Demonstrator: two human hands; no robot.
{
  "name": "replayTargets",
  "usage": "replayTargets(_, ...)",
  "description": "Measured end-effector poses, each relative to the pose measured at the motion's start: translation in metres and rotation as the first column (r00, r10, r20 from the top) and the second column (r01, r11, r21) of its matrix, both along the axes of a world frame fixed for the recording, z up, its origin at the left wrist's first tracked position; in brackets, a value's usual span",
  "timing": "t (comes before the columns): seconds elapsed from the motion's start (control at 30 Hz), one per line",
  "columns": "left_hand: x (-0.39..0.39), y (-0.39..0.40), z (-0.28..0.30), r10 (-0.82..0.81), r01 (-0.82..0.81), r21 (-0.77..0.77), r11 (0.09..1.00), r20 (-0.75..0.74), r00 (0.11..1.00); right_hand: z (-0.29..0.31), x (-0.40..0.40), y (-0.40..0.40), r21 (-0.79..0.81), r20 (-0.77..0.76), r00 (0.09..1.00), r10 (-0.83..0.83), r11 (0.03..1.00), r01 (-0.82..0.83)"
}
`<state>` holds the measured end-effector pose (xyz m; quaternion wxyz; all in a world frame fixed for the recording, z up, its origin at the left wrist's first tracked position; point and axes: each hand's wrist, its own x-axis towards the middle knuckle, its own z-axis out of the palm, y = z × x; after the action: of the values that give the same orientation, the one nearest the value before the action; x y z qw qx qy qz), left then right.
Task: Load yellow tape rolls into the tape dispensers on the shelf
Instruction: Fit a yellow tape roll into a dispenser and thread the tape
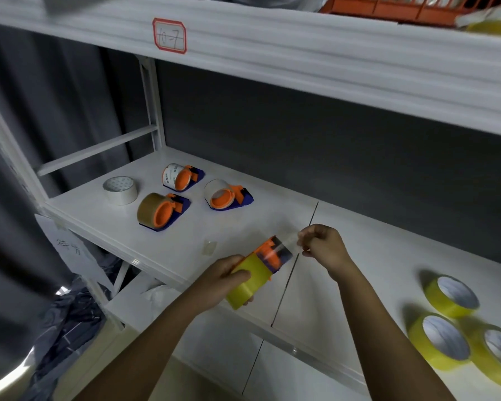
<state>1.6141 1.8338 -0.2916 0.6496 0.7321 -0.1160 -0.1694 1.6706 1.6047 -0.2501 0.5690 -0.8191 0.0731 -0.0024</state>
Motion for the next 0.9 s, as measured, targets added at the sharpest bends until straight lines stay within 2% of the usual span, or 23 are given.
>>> replayTargets(0.1, 0.002, -0.001, -0.001, 0.097, -0.097, 0.035, 0.995, 0.001, 0.995, 0.006, -0.003, 0.004, 0.027, 0.018, 0.999, 0.042, 0.999, -0.042)
replayTargets(0.27, 0.002, -0.011, -0.003, 0.306, -0.317, 0.083, 0.945, 0.128, 0.943, 0.009, -0.008, 0.007, 0.06, 0.035, 0.999, -0.01, 0.998, 0.008)
replayTargets(0.4, 0.004, -0.013, 0.003, 0.398, -0.416, 0.07, 0.907, 0.187, 0.898, 0.002, -0.016, 0.008, 0.214, -0.015, 0.998, -0.067, 0.974, 0.068)
replayTargets(0.53, -0.004, -0.018, 0.011, 0.395, -0.406, 0.0, 0.914, 0.225, 0.891, 0.0, -0.017, 0.009, 0.299, -0.069, 0.99, -0.122, 0.944, 0.137)
replayTargets(0.77, -0.016, -0.015, 0.014, 0.351, -0.398, 0.107, 0.911, 0.303, 0.886, 0.006, -0.012, 0.009, 0.291, -0.089, 0.987, -0.132, 0.944, 0.152)
replayTargets(0.9, -0.02, -0.014, 0.018, 0.354, -0.398, 0.099, 0.912, 0.298, 0.886, 0.012, -0.01, 0.013, 0.362, -0.055, 0.992, -0.11, 0.924, 0.123)
